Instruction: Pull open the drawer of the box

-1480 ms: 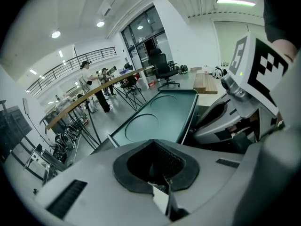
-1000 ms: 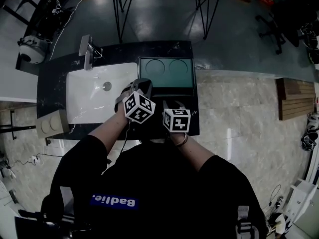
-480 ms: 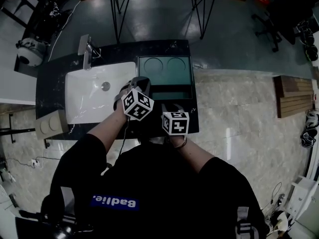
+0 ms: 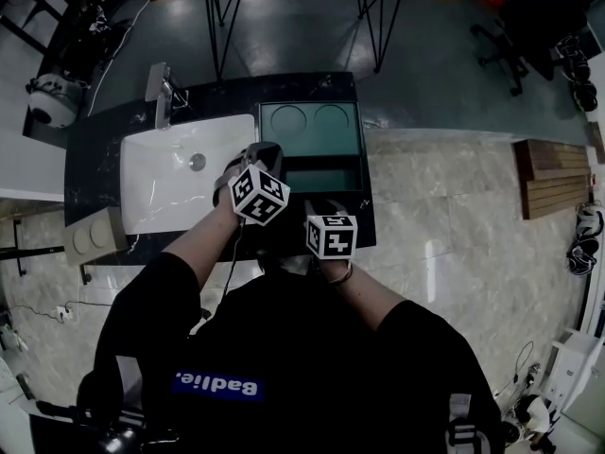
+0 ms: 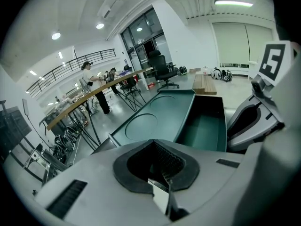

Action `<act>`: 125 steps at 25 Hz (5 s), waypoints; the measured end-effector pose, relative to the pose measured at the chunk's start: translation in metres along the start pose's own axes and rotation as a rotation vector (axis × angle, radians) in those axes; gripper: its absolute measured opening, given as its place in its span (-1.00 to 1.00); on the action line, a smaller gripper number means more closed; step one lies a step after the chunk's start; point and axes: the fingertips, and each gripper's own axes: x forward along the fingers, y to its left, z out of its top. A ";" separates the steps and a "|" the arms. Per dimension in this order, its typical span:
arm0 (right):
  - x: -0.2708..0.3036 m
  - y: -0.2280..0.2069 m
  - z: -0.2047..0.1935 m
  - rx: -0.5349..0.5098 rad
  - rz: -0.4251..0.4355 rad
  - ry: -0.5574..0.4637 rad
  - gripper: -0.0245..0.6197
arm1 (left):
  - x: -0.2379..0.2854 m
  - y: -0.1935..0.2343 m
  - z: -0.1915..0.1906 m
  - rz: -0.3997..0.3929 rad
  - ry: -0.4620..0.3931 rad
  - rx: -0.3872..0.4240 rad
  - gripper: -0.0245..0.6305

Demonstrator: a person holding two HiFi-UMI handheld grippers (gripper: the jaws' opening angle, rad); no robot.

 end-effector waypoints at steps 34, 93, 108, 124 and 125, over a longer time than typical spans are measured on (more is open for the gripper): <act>-0.054 0.003 -0.009 -0.028 -0.080 -0.072 -0.72 | -0.043 -0.001 0.011 0.016 -0.120 -0.077 -0.92; -0.337 0.081 -0.016 -0.438 0.317 -0.659 -0.72 | -0.318 -0.219 0.072 0.061 -0.597 -0.604 -0.92; -0.366 0.153 -0.041 -0.504 0.326 -0.692 -0.92 | -0.375 -0.233 0.072 -0.011 -0.676 -0.376 -0.92; -0.349 0.140 -0.042 -0.468 0.224 -0.642 -0.93 | -0.361 -0.240 0.065 -0.046 -0.616 -0.316 -0.92; -0.349 0.140 -0.041 -0.466 0.223 -0.641 -0.92 | -0.361 -0.240 0.065 -0.046 -0.615 -0.315 -0.92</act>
